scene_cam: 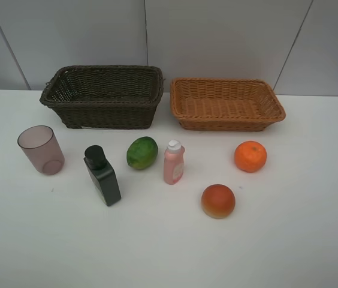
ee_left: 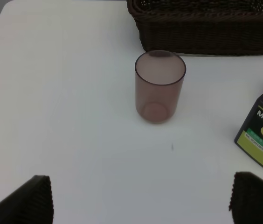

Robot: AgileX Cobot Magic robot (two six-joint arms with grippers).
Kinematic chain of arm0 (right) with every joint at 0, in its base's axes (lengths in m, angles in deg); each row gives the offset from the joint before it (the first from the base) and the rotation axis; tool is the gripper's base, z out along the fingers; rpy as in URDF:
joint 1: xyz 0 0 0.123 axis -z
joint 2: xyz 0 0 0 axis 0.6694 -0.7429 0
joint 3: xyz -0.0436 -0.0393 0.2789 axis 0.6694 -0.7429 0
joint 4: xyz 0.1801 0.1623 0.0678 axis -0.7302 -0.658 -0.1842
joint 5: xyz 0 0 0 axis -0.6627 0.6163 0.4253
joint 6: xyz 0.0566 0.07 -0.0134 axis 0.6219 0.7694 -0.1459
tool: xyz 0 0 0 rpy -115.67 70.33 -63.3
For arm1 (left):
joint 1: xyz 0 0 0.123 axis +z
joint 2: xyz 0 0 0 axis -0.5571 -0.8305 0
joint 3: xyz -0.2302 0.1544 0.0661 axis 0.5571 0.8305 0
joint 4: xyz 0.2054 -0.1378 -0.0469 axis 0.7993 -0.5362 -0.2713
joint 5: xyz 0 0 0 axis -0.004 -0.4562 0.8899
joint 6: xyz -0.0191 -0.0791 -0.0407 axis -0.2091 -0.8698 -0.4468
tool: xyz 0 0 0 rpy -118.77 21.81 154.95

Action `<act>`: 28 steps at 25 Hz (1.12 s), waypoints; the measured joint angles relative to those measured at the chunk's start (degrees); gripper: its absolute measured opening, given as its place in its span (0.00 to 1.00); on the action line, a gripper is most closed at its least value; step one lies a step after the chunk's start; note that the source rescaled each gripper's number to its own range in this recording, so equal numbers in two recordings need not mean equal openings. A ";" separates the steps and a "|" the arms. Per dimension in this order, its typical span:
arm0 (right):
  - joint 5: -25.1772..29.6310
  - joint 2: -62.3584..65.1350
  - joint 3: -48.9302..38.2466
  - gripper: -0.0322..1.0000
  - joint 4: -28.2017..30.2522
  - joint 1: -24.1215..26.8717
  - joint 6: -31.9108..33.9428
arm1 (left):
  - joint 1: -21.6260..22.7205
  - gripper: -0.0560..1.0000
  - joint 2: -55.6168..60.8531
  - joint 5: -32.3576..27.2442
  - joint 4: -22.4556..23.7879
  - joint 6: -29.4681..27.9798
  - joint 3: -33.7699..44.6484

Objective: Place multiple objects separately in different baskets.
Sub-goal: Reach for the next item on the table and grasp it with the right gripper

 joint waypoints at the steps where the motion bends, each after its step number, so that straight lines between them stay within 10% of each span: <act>1: 0.00 0.00 0.00 0.97 0.00 0.00 0.00 | 0.00 0.98 0.00 0.00 0.00 0.00 0.00; 19: -9.57 -49.59 13.55 0.97 -0.05 -0.36 0.00 | 0.00 0.98 0.00 0.00 0.00 0.00 0.00; 28: -12.26 -78.63 26.69 0.97 0.08 -11.74 1.94 | 0.00 0.98 0.00 0.00 0.00 0.00 0.00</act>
